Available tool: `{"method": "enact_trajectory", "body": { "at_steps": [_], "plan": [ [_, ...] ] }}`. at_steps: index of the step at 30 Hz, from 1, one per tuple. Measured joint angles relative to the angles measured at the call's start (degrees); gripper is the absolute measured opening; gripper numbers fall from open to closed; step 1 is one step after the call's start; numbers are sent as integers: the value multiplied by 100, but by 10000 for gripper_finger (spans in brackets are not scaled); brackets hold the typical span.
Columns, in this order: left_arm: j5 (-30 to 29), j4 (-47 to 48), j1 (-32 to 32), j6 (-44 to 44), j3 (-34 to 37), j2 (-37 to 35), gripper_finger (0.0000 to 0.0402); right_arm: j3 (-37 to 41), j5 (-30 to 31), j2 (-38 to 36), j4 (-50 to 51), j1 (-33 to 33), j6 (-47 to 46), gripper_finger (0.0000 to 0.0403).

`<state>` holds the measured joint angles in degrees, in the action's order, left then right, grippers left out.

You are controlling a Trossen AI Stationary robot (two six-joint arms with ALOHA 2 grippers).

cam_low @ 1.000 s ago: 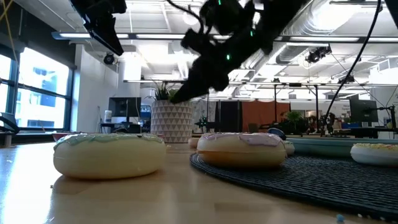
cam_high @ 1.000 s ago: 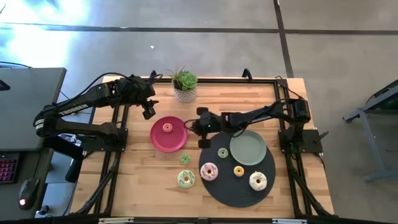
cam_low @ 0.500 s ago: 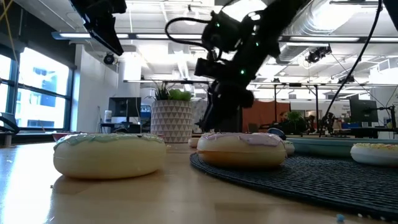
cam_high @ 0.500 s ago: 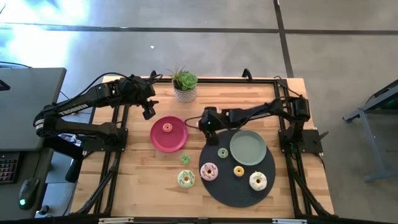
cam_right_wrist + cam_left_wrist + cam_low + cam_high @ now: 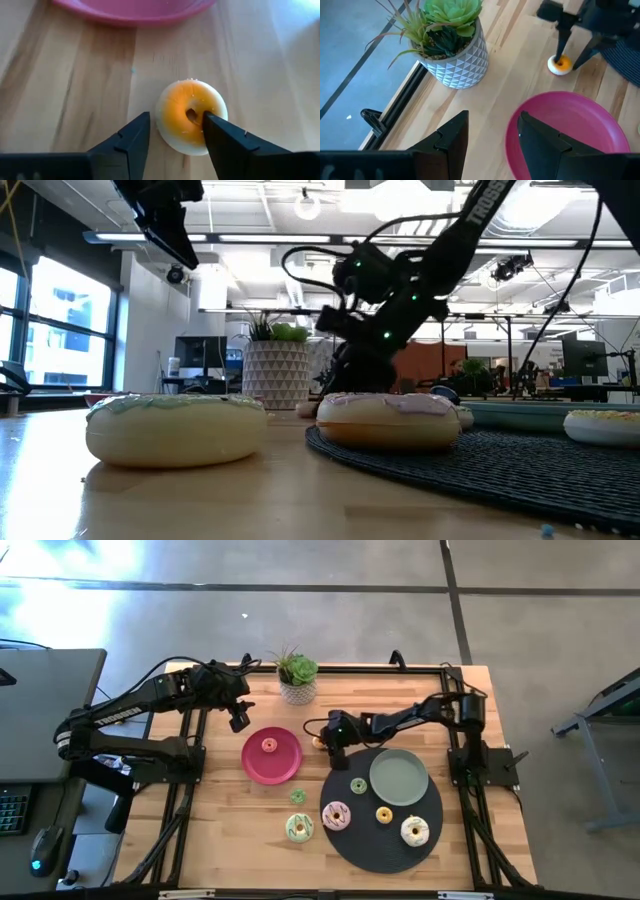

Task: Pick & Place donuts
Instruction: Put the small pink donut on the pink plate

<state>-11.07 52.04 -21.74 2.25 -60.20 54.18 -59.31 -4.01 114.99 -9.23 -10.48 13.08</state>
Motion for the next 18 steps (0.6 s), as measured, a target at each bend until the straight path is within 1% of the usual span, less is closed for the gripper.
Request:
{"method": "enact_trajectory", "body": {
  "at_steps": [3, 6, 9, 14, 16, 18],
  "plan": [
    [0, 1, 0, -70, 0, 1, 160, -125, 271, 192, -6, 3, 174, 165],
    [0, 1, 0, -101, 0, 1, 160, -129, 295, 195, -8, 1, 196, 142],
    [-2, 1, 0, -101, 0, 1, 160, -120, 368, 82, 41, 2, 9, 103],
    [-3, 0, 1, -103, -2, 1, 160, -85, 410, -321, 251, -4, -324, 20],
    [-2, 1, 0, -103, -2, 1, 160, -83, 411, -585, 215, 18, -491, 10],
    [-2, -1, 2, -103, -2, 1, 160, -95, 325, -784, -189, 31, -805, 20]
  ]
}}
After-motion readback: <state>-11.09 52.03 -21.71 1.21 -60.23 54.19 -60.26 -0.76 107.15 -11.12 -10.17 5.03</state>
